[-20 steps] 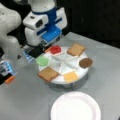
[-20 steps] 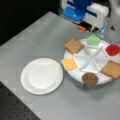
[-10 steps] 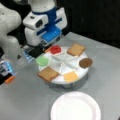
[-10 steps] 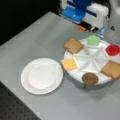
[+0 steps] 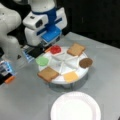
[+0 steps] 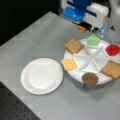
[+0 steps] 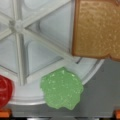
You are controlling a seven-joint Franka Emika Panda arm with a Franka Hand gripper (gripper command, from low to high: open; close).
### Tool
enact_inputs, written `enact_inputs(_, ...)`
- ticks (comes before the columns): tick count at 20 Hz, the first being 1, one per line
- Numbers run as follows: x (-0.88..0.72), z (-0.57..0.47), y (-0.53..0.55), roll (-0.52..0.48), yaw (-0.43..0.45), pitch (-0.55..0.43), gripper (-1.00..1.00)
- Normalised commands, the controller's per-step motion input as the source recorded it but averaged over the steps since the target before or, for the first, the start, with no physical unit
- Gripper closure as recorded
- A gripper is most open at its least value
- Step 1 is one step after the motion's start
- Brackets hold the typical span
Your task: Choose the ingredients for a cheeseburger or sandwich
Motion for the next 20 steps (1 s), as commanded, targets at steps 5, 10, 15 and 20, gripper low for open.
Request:
enact_inputs(5, -0.07, -0.09, -0.24, 0.36, 0.104, 0.113, -1.0)
enact_inputs(10, -0.06, -0.04, -0.24, 0.278, 0.041, 0.064, -1.0)
enact_inputs(15, -0.03, 0.0, -0.17, 0.229, 0.049, 0.054, -1.0)
enact_inputs(20, -0.02, -0.03, -0.19, 0.226, 0.075, 0.055, -1.0)
